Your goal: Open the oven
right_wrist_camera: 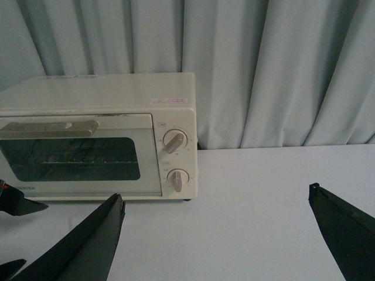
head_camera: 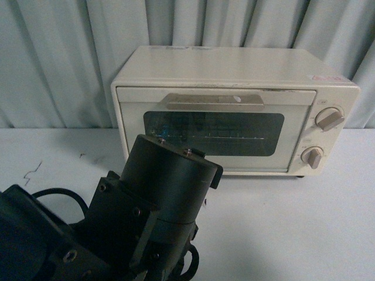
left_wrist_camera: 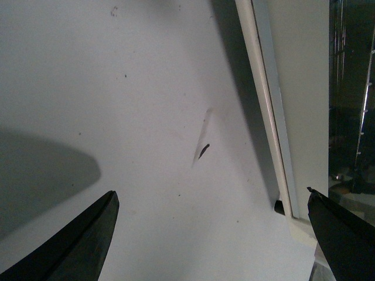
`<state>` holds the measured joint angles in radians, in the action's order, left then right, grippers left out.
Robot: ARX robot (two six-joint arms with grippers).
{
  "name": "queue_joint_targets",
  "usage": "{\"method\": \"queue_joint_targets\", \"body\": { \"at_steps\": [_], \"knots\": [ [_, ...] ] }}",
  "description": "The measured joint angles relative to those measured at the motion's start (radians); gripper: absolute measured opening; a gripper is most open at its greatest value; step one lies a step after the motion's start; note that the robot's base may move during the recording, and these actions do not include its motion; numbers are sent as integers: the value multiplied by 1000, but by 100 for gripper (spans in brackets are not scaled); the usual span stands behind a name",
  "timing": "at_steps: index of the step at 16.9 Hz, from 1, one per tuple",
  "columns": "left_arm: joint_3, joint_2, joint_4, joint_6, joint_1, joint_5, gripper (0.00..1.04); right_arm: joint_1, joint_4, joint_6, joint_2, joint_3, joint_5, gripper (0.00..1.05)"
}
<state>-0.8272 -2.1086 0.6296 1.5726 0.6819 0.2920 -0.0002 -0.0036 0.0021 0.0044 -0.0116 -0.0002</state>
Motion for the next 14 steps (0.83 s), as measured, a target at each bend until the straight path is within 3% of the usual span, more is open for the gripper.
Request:
{"method": "queue_joint_targets", "body": {
  "at_steps": [14],
  "knots": [
    [48, -23, 66, -10, -30, -2, 98, 0, 0, 0, 0, 0, 0, 98]
  ]
}}
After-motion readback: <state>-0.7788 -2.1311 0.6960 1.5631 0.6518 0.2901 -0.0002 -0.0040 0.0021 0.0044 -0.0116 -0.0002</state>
